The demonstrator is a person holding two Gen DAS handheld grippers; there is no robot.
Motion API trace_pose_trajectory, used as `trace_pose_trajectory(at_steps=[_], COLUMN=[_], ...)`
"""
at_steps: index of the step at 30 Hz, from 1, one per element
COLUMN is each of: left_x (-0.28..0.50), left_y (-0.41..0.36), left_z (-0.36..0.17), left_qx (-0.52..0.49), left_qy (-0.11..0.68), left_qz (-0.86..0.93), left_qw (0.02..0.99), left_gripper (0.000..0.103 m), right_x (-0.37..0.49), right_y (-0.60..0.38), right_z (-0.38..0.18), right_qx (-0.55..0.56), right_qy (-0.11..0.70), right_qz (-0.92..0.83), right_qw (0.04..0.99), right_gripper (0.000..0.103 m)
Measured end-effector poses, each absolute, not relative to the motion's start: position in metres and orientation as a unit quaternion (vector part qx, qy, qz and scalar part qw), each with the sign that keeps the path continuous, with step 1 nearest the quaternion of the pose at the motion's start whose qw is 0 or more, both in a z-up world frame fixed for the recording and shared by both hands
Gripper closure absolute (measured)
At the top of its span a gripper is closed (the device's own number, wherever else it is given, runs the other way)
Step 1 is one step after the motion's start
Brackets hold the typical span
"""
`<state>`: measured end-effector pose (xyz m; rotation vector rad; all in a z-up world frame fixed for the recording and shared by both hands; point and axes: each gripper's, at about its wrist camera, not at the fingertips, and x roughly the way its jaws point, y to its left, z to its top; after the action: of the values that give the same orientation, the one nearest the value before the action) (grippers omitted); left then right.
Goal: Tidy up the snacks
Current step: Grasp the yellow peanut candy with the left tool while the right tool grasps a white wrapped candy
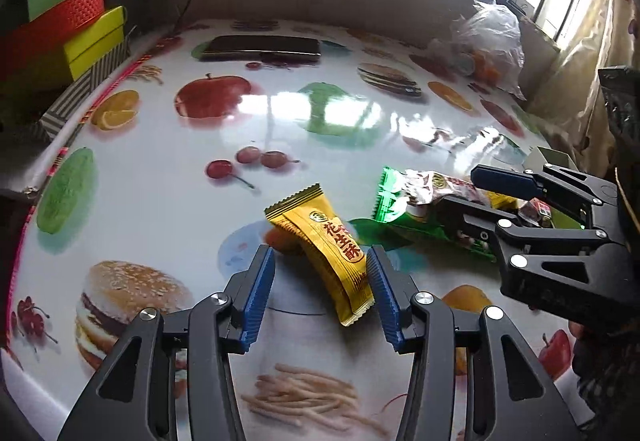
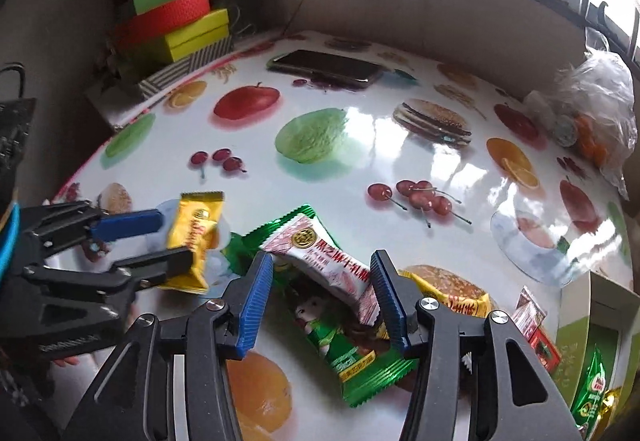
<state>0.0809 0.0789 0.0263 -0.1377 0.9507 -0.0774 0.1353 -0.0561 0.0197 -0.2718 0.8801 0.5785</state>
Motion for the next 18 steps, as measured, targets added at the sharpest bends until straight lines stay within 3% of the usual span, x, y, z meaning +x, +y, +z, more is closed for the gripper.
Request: trace_pose_trajectory(at_steps=[14, 18], left_x=[0.075, 0.078], left_y=[0.092, 0.088], left_z=[0.033, 0.037], left_qx=[-0.076, -0.078], left_qy=[0.452, 0.446], left_qz=[-0.025, -0.031], left_qw=[0.889, 0.891], left_gripper=[0.054, 0.054], right_x=[0.153, 0.154], right_y=[-0.057, -0.056], right_z=[0.009, 0.011], right_qx=[-0.100, -0.096], right_qy=[0.441, 0.439], right_qz=[0.280, 0.277], right_qw=[0.847, 0.849], right_gripper=[0.052, 0.060])
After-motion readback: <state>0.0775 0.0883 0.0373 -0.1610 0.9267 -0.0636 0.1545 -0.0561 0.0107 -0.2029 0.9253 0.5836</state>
